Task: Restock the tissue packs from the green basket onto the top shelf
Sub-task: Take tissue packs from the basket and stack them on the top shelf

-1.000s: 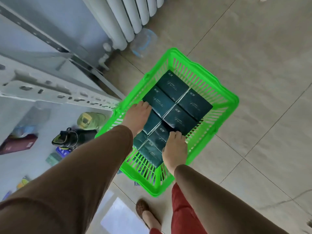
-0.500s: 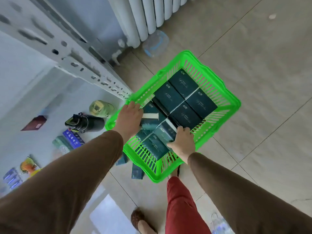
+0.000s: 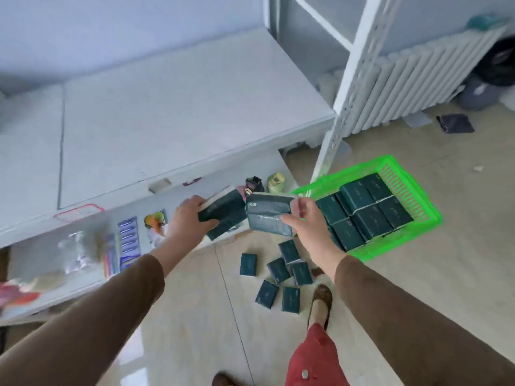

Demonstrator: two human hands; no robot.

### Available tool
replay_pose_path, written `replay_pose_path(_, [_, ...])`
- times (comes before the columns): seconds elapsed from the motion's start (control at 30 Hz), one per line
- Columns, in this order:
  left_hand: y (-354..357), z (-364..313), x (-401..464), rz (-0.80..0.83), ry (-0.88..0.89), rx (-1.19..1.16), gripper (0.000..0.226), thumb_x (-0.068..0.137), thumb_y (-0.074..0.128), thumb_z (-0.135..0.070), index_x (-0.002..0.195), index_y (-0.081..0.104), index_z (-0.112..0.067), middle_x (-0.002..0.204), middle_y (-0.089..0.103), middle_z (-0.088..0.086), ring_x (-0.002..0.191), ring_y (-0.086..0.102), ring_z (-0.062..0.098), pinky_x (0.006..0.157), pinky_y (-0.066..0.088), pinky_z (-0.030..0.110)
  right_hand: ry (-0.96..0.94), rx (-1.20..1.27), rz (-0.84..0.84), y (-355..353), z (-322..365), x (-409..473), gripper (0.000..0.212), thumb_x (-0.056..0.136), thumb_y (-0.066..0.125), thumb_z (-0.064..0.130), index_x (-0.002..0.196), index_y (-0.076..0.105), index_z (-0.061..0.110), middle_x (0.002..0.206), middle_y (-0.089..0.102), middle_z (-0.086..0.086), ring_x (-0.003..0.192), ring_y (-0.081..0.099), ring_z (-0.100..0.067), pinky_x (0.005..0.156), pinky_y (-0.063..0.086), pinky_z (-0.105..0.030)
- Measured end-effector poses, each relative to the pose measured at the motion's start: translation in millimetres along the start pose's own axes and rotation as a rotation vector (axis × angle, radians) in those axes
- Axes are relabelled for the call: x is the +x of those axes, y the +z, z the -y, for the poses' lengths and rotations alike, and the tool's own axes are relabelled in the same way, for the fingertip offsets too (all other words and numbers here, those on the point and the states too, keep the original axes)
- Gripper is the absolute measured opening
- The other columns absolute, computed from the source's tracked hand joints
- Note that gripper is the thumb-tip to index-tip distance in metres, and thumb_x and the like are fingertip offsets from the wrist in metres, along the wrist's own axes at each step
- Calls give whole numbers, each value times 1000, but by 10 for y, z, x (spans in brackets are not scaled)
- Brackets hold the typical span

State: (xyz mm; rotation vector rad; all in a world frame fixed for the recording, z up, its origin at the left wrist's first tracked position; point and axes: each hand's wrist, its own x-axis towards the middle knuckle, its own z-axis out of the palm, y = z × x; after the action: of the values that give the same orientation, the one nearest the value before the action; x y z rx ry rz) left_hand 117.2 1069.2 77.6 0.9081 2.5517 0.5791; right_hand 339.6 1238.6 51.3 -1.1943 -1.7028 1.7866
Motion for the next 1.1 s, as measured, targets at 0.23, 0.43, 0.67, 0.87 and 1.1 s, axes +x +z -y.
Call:
replay_pose_path(0.23, [-1677, 1394, -904, -238, -98, -58, 47, 76, 81, -25, 117, 62, -18, 109, 49, 3, 91, 54, 22, 77, 42, 32, -121, 8, 272, 1719, 857, -668, 37, 87, 75, 22, 116, 54, 32, 109, 63, 7, 98, 63, -10, 77, 47, -24])
replay_pose_path(0.43, [-2583, 2289, -1020, -348, -129, -29, 43, 84, 75, -23, 123, 60, -15, 113, 52, 3, 99, 54, 21, 85, 43, 33, -165, -48, 341, 2878, 1289, -684, 36, 84, 74, 14, 114, 58, 27, 112, 65, 4, 104, 62, -14, 92, 51, -34])
replay_pose_path(0.67, [-3296, 3128, -536, -384, -150, 59, 42, 81, 76, -21, 121, 62, -20, 112, 49, 1, 91, 54, 21, 79, 43, 34, -207, -15, 401, 4068, 1628, -305, 37, 84, 70, 7, 113, 61, 27, 111, 67, 5, 97, 65, -12, 80, 52, -23])
replay_pose_path(0.87, [-3868, 3763, 266, -383, -196, 143, 41, 81, 77, -30, 118, 62, -24, 106, 53, 0, 92, 54, 23, 73, 43, 35, -233, -78, 460, 5068, 1869, 344, 37, 85, 73, 8, 116, 60, 24, 108, 68, 6, 98, 65, -14, 85, 53, -26])
replay_pose_path(1.1, [-4410, 4456, 1015, -421, -170, 267, 46, 78, 80, -25, 121, 63, -21, 108, 60, 4, 109, 46, 29, 93, 44, 43, -277, -157, 434, 6062, 2041, 912, 36, 84, 74, 8, 113, 58, 22, 108, 67, 4, 102, 62, -15, 87, 49, -28])
